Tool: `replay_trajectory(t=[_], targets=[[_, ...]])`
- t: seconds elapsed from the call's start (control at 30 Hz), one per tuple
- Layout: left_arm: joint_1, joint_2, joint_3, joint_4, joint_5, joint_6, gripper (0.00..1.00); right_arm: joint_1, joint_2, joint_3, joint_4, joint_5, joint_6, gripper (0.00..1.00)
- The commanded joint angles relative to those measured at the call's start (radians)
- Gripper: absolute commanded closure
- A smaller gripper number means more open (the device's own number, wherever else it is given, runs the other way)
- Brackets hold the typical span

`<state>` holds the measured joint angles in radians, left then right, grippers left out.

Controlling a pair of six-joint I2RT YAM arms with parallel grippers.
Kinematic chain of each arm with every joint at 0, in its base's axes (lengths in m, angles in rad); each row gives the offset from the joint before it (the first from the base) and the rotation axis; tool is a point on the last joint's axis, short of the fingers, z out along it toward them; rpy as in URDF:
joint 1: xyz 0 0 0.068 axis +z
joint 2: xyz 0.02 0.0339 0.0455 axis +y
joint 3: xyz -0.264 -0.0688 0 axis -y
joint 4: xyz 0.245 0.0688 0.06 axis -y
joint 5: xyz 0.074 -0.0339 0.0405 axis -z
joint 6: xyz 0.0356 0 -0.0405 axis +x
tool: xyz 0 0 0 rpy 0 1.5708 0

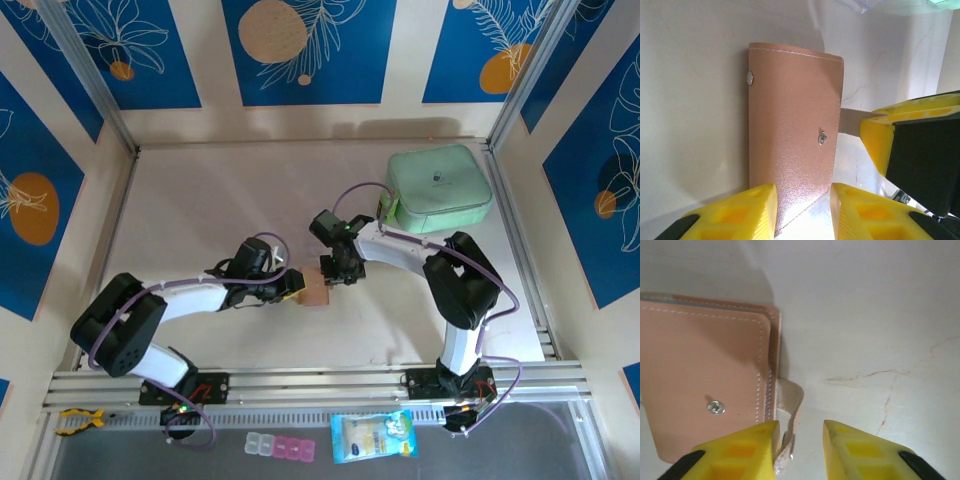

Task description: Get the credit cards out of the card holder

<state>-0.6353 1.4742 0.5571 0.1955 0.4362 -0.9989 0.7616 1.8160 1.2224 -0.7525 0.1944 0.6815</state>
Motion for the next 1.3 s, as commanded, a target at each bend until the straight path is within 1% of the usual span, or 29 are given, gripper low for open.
replay_trajectory(t=[0.0,0.23,0.37,0.5,0.63,0.73,0.97,1.27], targets=[[-0.007,0.008,0.027,0.007,-0.002,-0.012,0.66,-0.015,-0.021,-0.036,0.064,-0.081,0.015,0.75],[-0.007,0.005,0.035,-0.004,-0.008,-0.015,0.66,-0.043,0.001,-0.088,0.173,-0.18,0.033,0.8],[-0.007,-0.003,0.031,-0.007,-0.014,-0.016,0.65,-0.053,0.007,-0.105,0.195,-0.192,0.035,0.83],[-0.007,-0.013,0.026,-0.001,-0.022,-0.019,0.64,-0.062,-0.005,-0.126,0.217,-0.2,0.032,0.88],[-0.007,-0.017,0.033,-0.005,-0.025,-0.017,0.63,-0.072,-0.028,-0.13,0.2,-0.185,0.017,0.92],[-0.005,-0.018,0.041,-0.011,-0.027,-0.013,0.62,-0.078,-0.068,-0.138,0.18,-0.163,-0.004,0.92],[0.002,-0.055,0.043,-0.053,-0.064,0.011,0.6,-0.099,-0.168,-0.145,0.134,-0.161,-0.056,0.92],[0.025,-0.116,0.025,-0.101,-0.107,0.041,0.5,-0.086,-0.202,-0.076,0.056,-0.163,-0.108,0.93]])
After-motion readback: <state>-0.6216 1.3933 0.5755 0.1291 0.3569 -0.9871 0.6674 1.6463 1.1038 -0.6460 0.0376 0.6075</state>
